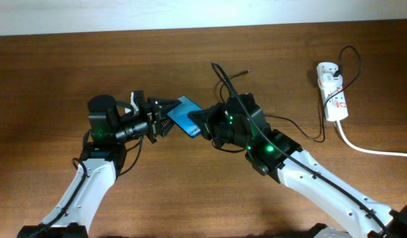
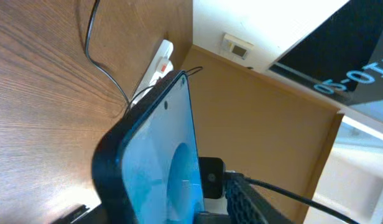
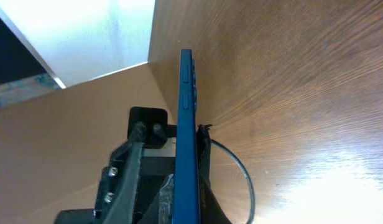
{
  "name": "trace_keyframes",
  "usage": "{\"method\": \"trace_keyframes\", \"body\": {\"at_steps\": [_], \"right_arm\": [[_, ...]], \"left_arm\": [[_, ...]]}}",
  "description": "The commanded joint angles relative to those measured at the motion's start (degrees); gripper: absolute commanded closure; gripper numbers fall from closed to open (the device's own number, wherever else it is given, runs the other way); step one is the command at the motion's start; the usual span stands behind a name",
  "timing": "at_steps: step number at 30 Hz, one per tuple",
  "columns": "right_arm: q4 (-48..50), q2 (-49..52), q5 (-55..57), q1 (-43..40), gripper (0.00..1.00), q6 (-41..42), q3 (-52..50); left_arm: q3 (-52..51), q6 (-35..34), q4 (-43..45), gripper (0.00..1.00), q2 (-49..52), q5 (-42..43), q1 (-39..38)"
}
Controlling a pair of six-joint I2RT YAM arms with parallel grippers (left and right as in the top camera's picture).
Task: Plug charger to phone and switch on socket
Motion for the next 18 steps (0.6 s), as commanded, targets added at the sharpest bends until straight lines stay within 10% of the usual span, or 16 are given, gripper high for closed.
{"method": "trace_keyframes", "body": {"at_steps": [1,12,18], "right_arm": [[0.3,1.8,-3.0,0.4,0.96,2.0,0.6],[3.4,3.8,-1.2,1.9,0.96,1.2,0.6],[3.4,3.8,-1.0,1.9,0.8,0.3,0.6]], "left_arm": [[0.5,0.0,0.7,0.64,0.1,0.0,-0.2],[0.5,-2.1,0.8,0.88,0.1,0.8,-0.2],[0.5,-2.1,0.7,1.0,0.1,1.8,-0.2]]}}
